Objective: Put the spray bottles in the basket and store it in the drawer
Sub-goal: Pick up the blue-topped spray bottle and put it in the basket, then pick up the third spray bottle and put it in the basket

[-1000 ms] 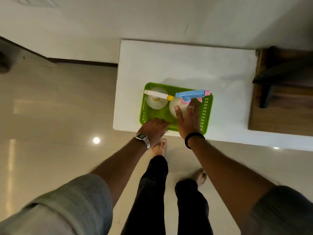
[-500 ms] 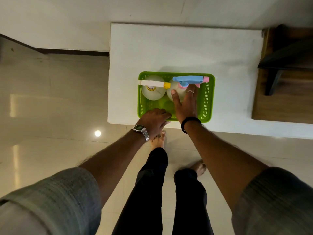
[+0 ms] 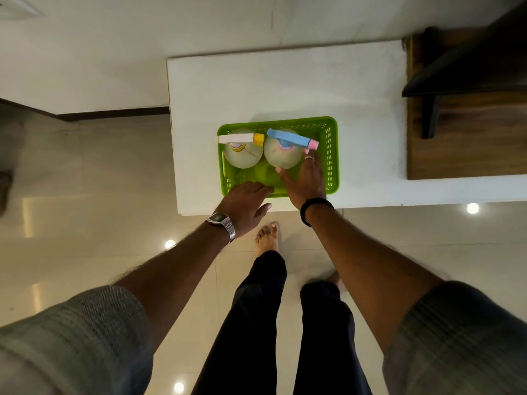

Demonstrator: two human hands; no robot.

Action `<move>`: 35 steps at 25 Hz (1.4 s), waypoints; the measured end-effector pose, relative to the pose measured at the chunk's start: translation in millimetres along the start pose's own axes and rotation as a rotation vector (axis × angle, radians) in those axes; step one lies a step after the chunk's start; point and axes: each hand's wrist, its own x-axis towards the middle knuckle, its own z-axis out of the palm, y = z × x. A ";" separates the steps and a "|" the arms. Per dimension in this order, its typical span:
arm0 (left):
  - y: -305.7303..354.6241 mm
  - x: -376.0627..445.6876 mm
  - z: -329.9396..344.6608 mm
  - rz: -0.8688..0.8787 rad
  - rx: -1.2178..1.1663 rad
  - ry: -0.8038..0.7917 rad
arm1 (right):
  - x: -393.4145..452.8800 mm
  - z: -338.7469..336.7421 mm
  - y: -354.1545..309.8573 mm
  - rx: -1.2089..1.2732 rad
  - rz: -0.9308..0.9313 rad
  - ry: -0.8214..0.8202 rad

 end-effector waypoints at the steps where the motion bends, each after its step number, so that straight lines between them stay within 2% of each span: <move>1: 0.2 -3.0 -0.5 0.002 0.007 0.031 | -2.1 -1.6 -0.7 0.011 0.006 -0.002; 5: 9.6 -13.6 -2.9 0.017 -0.042 0.252 | -28.1 -13.1 4.1 0.042 -0.004 0.030; 7: 21.1 -22.7 -2.9 -0.028 -0.133 0.343 | -55.6 -26.9 17.7 0.028 -0.108 0.070; 8: 25.7 -27.7 -1.3 -0.060 -0.157 0.334 | -70.2 -32.5 26.9 -0.005 -0.180 0.070; 9: 30.3 -33.6 2.0 -0.085 -0.164 0.271 | -85.1 -37.0 38.1 -0.062 -0.236 0.049; 11: 39.5 -39.7 16.6 -0.131 -0.151 -0.034 | -113.1 -46.1 68.7 -0.193 -0.260 -0.030; 14: 51.8 -41.1 46.9 -0.206 -0.011 -0.644 | -148.0 -51.0 127.7 -0.366 -0.099 -0.285; 15: 57.1 -38.6 57.3 -0.193 0.070 -0.757 | -158.5 -52.9 150.5 -0.422 -0.021 -0.390; 16: 62.4 -35.3 64.2 -0.184 0.131 -0.792 | -168.0 -55.1 171.6 -0.466 0.047 -0.487; 18: 84.4 -24.6 75.4 -0.180 0.146 -0.744 | -189.4 -67.0 215.7 -0.478 0.185 -0.587; 22: 170.3 15.3 94.7 -0.137 0.093 -0.640 | -237.6 -111.0 308.1 -0.250 0.488 -0.452; 27: 316.2 70.8 138.8 0.047 0.183 -0.641 | -286.5 -157.2 403.9 0.146 0.875 -0.157; 31: 449.8 100.3 197.1 0.247 0.304 -0.671 | -313.5 -186.2 471.4 0.465 0.994 -0.012; 35: 556.9 116.5 263.6 0.416 0.556 -0.786 | -332.0 -206.3 534.3 0.726 1.128 0.118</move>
